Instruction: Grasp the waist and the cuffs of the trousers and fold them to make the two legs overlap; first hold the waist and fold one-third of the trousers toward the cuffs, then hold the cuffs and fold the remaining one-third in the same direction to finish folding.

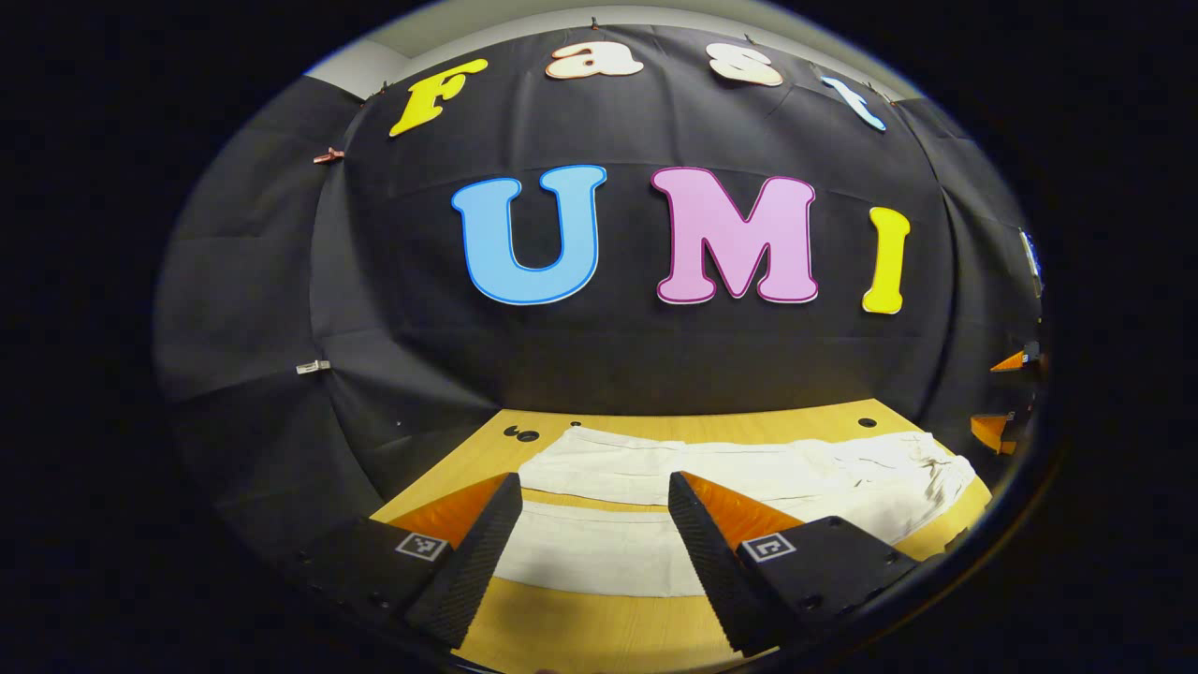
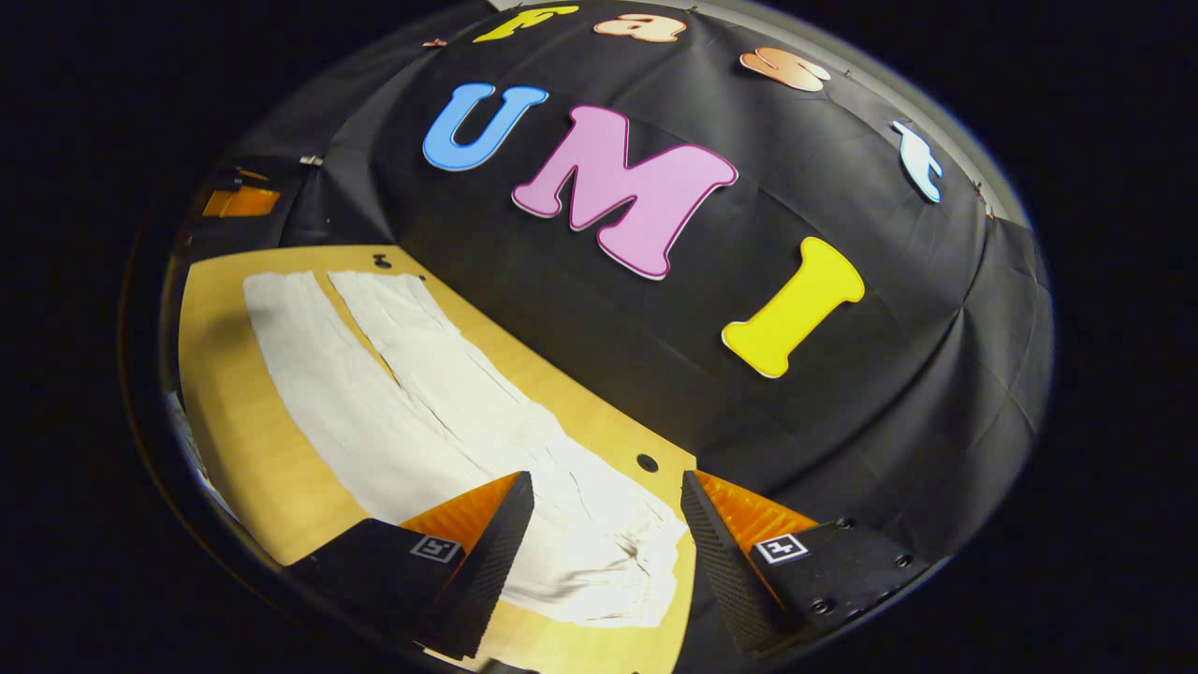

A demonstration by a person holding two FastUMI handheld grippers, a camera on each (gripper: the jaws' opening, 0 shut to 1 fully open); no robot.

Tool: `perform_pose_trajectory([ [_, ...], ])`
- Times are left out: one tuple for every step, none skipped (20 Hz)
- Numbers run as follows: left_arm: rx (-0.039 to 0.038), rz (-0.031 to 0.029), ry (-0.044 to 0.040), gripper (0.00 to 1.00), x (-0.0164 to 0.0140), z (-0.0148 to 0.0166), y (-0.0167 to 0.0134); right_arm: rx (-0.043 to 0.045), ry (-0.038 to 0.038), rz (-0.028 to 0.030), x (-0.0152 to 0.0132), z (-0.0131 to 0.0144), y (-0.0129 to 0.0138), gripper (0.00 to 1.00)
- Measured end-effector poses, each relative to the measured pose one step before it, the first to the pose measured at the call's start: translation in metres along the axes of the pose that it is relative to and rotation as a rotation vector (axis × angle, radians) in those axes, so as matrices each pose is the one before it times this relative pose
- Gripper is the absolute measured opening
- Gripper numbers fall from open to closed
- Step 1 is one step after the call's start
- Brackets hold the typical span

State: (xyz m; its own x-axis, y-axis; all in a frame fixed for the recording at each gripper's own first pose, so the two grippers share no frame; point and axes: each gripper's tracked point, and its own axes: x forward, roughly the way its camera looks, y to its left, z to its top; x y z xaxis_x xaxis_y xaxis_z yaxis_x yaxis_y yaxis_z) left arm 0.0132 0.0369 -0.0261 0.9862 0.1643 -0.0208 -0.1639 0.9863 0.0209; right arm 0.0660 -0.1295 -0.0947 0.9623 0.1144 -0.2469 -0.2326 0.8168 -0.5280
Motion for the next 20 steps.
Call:
perform_pose_trajectory([
  [-0.00245, 0.00794, 0.00762, 0.98, -0.00049, -0.00339, 0.00167, -0.00901, 0.02811, -0.00257, 0.00365, -0.01442, -0.01392, 0.97],
  [-0.00320, 0.00699, 0.01108, 0.98, 0.00005, -0.00449, 0.00116, -0.01204, 0.03423, -0.00248, 0.00435, -0.01512, -0.01284, 0.97],
  [-0.00442, 0.00358, 0.01249, 0.98, 0.00074, -0.00379, 0.00037, -0.01185, 0.03380, -0.00114, 0.00203, -0.01449, -0.01056, 0.97],
  [0.00066, -0.00129, 0.01016, 0.98, 0.00113, -0.00517, -0.00139, -0.01197, 0.02587, 0.00555, 0.00346, -0.01206, -0.00862, 0.97],
  [0.01009, -0.00096, 0.01091, 0.98, 0.00141, -0.00390, -0.00029, -0.01456, 0.02577, 0.00644, 0.00500, -0.01165, -0.00592, 0.97],
  [0.01920, -0.00011, 0.01142, 0.98, 0.00144, -0.00677, 0.00119, -0.01869, 0.02894, 0.01175, 0.00556, -0.01362, -0.00490, 0.97],
  [0.02625, 0.00240, 0.00933, 0.98, 0.00137, -0.00448, 0.00171, -0.02173, 0.02409, 0.00934, 0.00615, -0.01386, -0.00533, 0.97],
  [0.02870, 0.00128, 0.00860, 0.98, 0.00200, -0.00653, 0.00252, -0.02219, 0.02230, 0.01143, 0.00611, -0.01198, -0.00311, 0.97],
  [0.02862, -0.00082, 0.01011, 0.99, 0.00164, -0.00460, 0.00148, -0.02502, 0.02427, 0.01548, 0.00755, -0.01320, -0.00033, 0.97],
  [0.02561, -0.00241, 0.01137, 0.99, 0.00036, -0.00660, 0.00267, -0.02896, 0.02444, 0.02145, 0.00689, -0.01305, 0.00192, 0.97],
  [0.02167, -0.00297, 0.01321, 0.99, 0.00000, -0.00542, 0.00157, -0.03500, 0.01895, 0.02510, 0.00607, -0.01221, 0.00482, 0.97],
  [0.01926, -0.00446, 0.01586, 0.99, 0.00131, -0.00719, -0.00014, -0.03863, 0.01839, 0.02539, 0.00668, -0.01041, 0.00499, 0.97],
  [0.01871, -0.00634, 0.02001, 0.99, 0.00121, -0.00782, 0.00008, -0.04009, 0.02182, 0.02927, 0.00622, -0.01118, 0.00335, 0.97],
  [0.02733, -0.01011, 0.02156, 0.99, 0.00076, -0.00843, -0.00084, -0.03952, 0.03173, 0.02656, 0.00435, -0.01342, 0.00341, 0.97],
  [0.03410, -0.00630, 0.02456, 0.99, -0.00031, -0.00753, -0.00238, -0.02872, 0.02599, 0.02696, 0.00494, -0.01265, 0.00489, 0.97],
  [0.02909, -0.00441, 0.01679, 0.99, -0.00080, -0.00909, -0.00205, -0.01916, 0.01695, 0.03048, 0.00413, -0.00931, 0.00611, 0.97],
  [0.01466, -0.00529, 0.01510, 0.99, -0.00152, -0.00584, -0.00284, -0.02301, 0.01366, 0.02523, 0.00416, -0.00780, 0.00458, 0.97],
  [0.00156, -0.00778, 0.01995, 0.99, -0.00065, -0.00791, -0.00397, -0.02541, 0.01223, 0.01866, 0.00314, -0.00716, 0.00368, 0.97],
  [-0.00747, -0.00544, 0.01899, 0.99, -0.00090, -0.00657, -0.00394, -0.02145, 0.00921, 0.01806, 0.00388, -0.00596, 0.00469, 0.97],
  [-0.00925, -0.00137, 0.01677, 0.99, -0.00116, -0.00565, -0.00401, -0.02833, 0.00714, 0.01848, 0.00372, -0.00397, 0.00507, 0.97],
])
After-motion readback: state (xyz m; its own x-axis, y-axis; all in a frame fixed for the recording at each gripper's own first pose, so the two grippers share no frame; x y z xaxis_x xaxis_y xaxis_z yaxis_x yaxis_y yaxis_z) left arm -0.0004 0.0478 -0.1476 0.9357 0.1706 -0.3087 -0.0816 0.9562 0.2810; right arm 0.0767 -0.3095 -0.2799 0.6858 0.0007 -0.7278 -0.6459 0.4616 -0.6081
